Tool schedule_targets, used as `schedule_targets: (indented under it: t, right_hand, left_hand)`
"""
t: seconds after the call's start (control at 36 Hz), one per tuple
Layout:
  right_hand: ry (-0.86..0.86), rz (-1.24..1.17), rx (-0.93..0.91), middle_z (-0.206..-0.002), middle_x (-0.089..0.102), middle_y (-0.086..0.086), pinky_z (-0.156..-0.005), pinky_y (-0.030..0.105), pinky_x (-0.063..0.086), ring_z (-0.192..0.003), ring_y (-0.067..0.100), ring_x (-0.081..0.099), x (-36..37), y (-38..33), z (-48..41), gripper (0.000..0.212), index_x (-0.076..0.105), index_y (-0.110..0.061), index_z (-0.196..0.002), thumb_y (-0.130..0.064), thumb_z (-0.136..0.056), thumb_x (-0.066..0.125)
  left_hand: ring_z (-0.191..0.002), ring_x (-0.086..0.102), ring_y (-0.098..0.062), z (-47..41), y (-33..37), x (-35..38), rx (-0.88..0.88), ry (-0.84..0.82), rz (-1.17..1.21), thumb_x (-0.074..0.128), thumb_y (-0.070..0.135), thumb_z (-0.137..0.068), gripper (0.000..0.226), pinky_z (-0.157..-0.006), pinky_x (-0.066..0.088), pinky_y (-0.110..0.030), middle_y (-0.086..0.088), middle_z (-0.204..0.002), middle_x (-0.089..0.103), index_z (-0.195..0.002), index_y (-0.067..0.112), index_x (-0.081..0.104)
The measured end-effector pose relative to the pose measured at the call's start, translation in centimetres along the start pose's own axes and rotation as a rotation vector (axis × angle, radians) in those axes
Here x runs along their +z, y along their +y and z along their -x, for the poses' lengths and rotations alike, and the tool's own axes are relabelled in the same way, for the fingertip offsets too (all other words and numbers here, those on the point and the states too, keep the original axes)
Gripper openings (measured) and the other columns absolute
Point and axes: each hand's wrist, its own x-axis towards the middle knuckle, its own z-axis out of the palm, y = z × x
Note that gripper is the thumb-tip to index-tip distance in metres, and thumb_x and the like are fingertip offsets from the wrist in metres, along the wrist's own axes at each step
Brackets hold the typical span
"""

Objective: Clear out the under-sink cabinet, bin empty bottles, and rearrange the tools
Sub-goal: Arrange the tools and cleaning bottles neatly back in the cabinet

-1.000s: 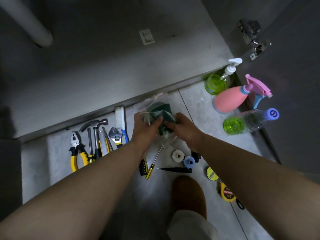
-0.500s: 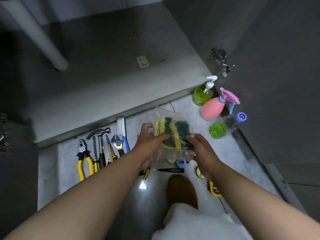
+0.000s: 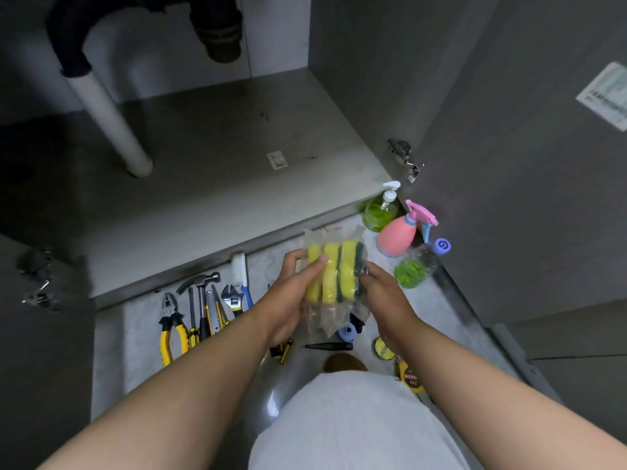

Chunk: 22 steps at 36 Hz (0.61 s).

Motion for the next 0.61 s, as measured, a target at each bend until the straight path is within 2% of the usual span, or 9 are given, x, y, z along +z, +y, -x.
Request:
schedule_targets:
  t: [0.06, 0.08, 0.14, 0.17, 0.22, 0.33, 0.42, 0.56, 0.61]
  right_hand:
    - [0.028, -0.003, -0.034, -0.115, 0.073, -0.002, -0.097, 0.041, 0.056, -0.108, 0.018, 0.069, -0.1, -0.1, 0.2, 0.034, 0.068, -0.030, -0.122, -0.014, -0.097, 0.051]
    - [0.059, -0.005, -0.042, -0.120, 0.068, -0.003, -0.096, 0.039, 0.056, -0.109, 0.016, 0.067, -0.2, -0.2, 0.3, 0.043, 0.060, -0.034, -0.131, -0.011, -0.095, 0.052]
    - [0.073, -0.021, -0.055, -0.125, 0.060, -0.003, -0.095, 0.039, 0.056, -0.111, 0.016, 0.064, -0.2, -0.3, 0.5, 0.061, 0.045, -0.043, -0.142, -0.007, -0.094, 0.052]
    - [0.053, -0.023, -0.072, -0.126, 0.060, -0.003, -0.095, 0.039, 0.056, -0.112, 0.016, 0.064, -0.1, -0.4, 0.6, 0.065, 0.044, -0.046, -0.143, -0.005, -0.093, 0.051]
    - [0.010, -0.015, -0.101, -0.127, 0.065, -0.005, -0.095, 0.037, 0.057, -0.113, 0.013, 0.066, 0.3, -0.6, 0.8, 0.064, 0.049, -0.045, -0.140, -0.001, -0.093, 0.046]
    - [-0.079, -0.035, -0.104, -0.126, 0.069, -0.008, -0.097, 0.039, 0.055, -0.116, 0.014, 0.066, 0.5, -1.0, 1.4, 0.061, 0.058, -0.042, -0.133, 0.001, -0.095, 0.037]
    - [-0.169, -0.087, -0.056, -0.128, 0.069, -0.008, -0.091, 0.034, 0.055, -0.118, 0.014, 0.065, 0.1, -1.2, 1.6, 0.060, 0.059, -0.046, -0.132, -0.005, -0.096, 0.035]
    - [-0.235, -0.454, 0.128, -0.141, 0.060, 0.002, -0.099, 0.059, 0.051, -0.124, 0.030, 0.062, -1.1, -0.4, 1.8, 0.054, 0.043, -0.044, -0.146, -0.016, -0.101, 0.054]
    - [-0.281, -0.506, 0.187, -0.141, 0.060, 0.007, -0.098, 0.057, 0.052, -0.125, 0.036, 0.061, -1.8, 0.1, 2.2, 0.053, 0.042, -0.034, -0.148, -0.027, -0.100, 0.061]
  left_hand:
    - [-0.104, 0.074, -0.029, 0.1, -0.1, -0.2, 0.009, -0.012, -0.059, 0.070, 0.050, -0.089, 0.052, -0.078, 0.062, -0.043, -0.007, -0.120, 0.073, -0.132, 0.037, 0.044]
    - [-0.101, 0.075, -0.026, 0.1, -0.1, -0.3, 0.012, 0.001, -0.090, 0.072, 0.053, -0.086, 0.057, -0.076, 0.062, -0.039, -0.006, -0.120, 0.073, -0.132, 0.039, 0.043]
    - [-0.104, 0.073, -0.021, -0.1, -0.4, -0.2, 0.016, 0.047, -0.135, 0.073, 0.058, -0.083, 0.065, -0.083, 0.061, -0.038, -0.002, -0.125, 0.070, -0.136, 0.041, 0.038]
    - [-0.109, 0.071, -0.019, -0.3, -0.5, -0.1, 0.018, 0.061, -0.137, 0.072, 0.059, -0.084, 0.069, -0.091, 0.059, -0.040, 0.001, -0.128, 0.068, -0.140, 0.041, 0.036]
    - [-0.114, 0.069, -0.020, -0.5, -0.8, 0.0, 0.020, 0.047, -0.120, 0.071, 0.058, -0.086, 0.071, -0.099, 0.055, -0.046, 0.002, -0.131, 0.067, -0.146, 0.038, 0.038]
    - [-0.110, 0.072, -0.020, -0.5, -0.8, 0.3, -0.006, 0.022, -0.084, 0.070, 0.056, -0.088, 0.060, -0.095, 0.058, -0.050, 0.003, -0.124, 0.072, -0.141, 0.038, 0.048]
    - [-0.118, 0.067, -0.024, -0.5, -0.7, 0.3, -0.026, 0.019, -0.046, 0.069, 0.055, -0.090, 0.061, -0.101, 0.053, -0.052, 0.000, -0.129, 0.069, -0.143, 0.035, 0.046]
    - [-0.112, 0.070, -0.029, -0.8, -0.8, 1.0, -0.034, 0.024, -0.048, 0.061, 0.061, -0.093, 0.064, -0.099, 0.054, -0.055, -0.007, -0.126, 0.071, -0.144, 0.029, 0.042]
    - [-0.108, 0.072, -0.027, -1.0, -0.9, 1.6, -0.044, 0.034, -0.099, 0.058, 0.066, -0.092, 0.064, -0.093, 0.058, -0.050, -0.006, -0.123, 0.071, -0.142, 0.029, 0.041]
